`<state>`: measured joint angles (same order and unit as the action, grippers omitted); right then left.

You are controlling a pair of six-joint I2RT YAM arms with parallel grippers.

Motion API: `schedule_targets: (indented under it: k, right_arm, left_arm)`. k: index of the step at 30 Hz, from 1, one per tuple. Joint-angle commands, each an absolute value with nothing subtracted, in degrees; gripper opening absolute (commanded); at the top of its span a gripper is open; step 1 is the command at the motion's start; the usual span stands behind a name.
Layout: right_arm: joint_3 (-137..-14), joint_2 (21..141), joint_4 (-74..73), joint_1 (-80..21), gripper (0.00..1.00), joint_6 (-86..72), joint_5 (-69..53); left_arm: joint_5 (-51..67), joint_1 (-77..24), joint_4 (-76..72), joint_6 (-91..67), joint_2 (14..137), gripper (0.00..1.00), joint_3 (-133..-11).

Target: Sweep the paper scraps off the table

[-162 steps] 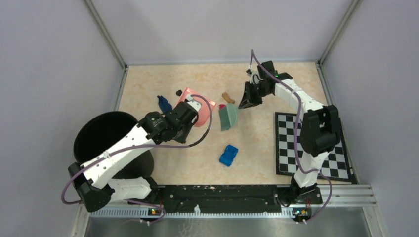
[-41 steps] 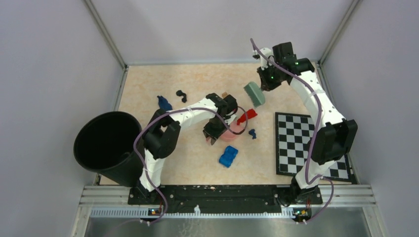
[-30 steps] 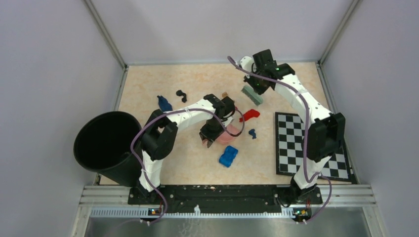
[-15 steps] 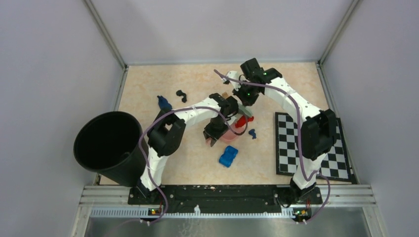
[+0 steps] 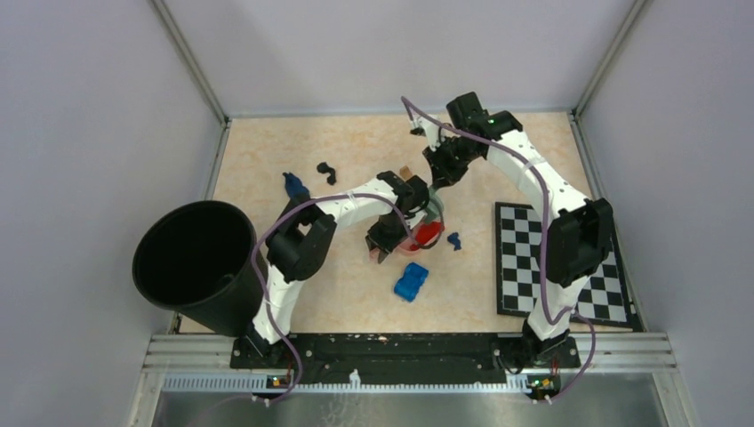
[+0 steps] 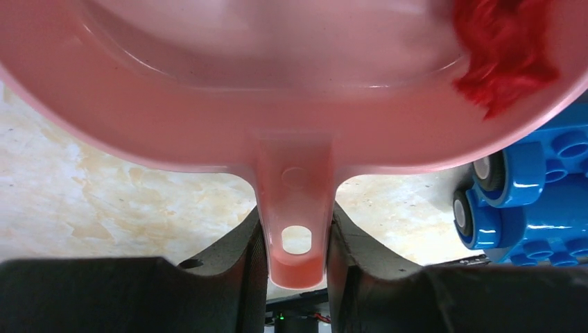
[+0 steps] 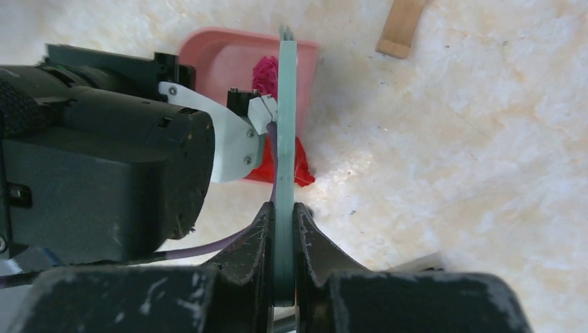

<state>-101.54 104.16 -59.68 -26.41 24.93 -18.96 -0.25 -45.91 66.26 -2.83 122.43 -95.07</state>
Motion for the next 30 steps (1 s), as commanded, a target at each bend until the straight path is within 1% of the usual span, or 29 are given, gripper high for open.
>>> schedule_targets:
  k: [1,3,6,9,13,15,18,23,26,30]
  right_arm:
    - [-106.2,102.9,-59.8,-22.7,0.00,16.8,-31.8]
    - [-107.6,103.0,-60.3,-20.2,0.00,14.5,-34.8]
    - [-110.2,102.6,-62.6,-18.7,0.00,13.7,-33.4]
    - [-109.6,100.5,-62.9,-18.4,0.00,13.6,-31.7]
    - [-108.0,96.4,-61.8,-16.4,0.00,10.3,-33.8]
    - [-108.0,94.6,-62.5,-15.6,0.00,9.5,-30.0]
    - [-105.7,92.8,-64.1,-15.5,0.00,11.2,-19.4]
    - [-95.0,89.0,-62.8,-15.5,0.00,11.2,-7.2]
    - [-88.4,86.2,-61.2,-15.5,0.00,9.9,-4.7]
    - [-83.3,84.2,-59.8,-15.5,0.00,7.1,-4.0]
  left_arm:
    - [-3.1,-45.8,60.1,-1.9,117.2,0.02,-91.4]
    - [-3.5,-45.8,59.2,-1.5,116.4,0.02,-90.3]
    - [-4.1,-45.8,59.4,-1.0,116.6,0.02,-90.7]
    - [-4.2,-45.8,59.4,-0.7,116.7,0.02,-91.4]
    - [-4.9,-45.8,56.3,-0.5,115.2,0.00,-89.7]
    - [-5.1,-45.9,56.7,-0.5,114.8,0.00,-89.3]
    - [-5.3,-45.8,59.5,-0.5,113.9,0.00,-90.0]
    - [-6.9,-45.8,61.4,-0.5,113.1,0.00,-90.2]
    - [-7.3,-46.0,64.1,1.4,113.7,0.00,-91.5]
    - [-8.9,-46.9,66.5,2.9,115.2,0.00,-93.4]
